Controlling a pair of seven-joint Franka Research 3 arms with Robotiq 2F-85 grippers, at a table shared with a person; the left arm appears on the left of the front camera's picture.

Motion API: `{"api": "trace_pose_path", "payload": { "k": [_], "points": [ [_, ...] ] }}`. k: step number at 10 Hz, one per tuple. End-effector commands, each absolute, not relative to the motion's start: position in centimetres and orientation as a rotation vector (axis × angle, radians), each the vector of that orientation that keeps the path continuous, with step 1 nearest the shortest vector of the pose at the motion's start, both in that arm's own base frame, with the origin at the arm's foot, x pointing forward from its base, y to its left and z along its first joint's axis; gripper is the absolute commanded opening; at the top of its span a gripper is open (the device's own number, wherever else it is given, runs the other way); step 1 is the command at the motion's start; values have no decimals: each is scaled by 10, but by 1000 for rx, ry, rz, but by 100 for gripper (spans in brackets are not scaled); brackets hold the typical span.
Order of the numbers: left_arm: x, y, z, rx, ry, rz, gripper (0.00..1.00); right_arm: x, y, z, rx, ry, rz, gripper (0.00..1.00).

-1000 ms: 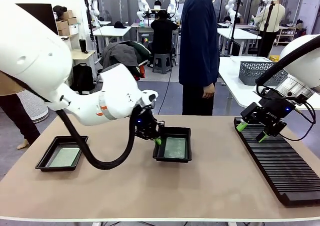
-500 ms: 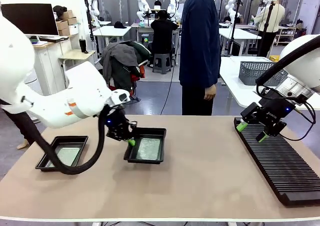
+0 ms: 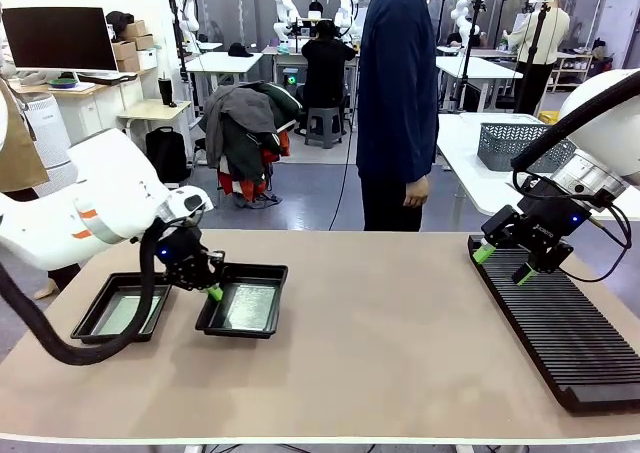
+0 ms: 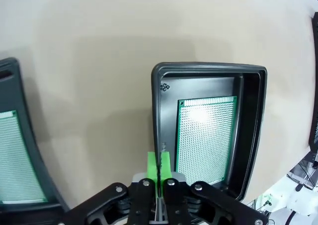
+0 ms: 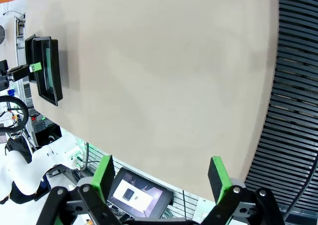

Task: Inspect and transfer BCBs to ESD trays.
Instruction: Pick up the ESD tray and place it on the left side of the table.

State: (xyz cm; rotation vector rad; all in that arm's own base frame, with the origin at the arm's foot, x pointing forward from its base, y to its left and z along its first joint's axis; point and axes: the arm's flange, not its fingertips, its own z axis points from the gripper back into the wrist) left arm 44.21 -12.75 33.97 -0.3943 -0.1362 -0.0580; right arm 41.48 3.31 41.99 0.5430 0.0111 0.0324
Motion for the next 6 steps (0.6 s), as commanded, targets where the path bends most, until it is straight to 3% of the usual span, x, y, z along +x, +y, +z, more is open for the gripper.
{"api": "trace_pose_path", "payload": {
  "k": [1,6],
  "points": [
    [438,-108,331,-405,-149,-41,3,417,35,418,538,2,8,100],
    [441,-85,319,-380,-167,4,3,417,35,418,538,2,8,100]
  ]
}}
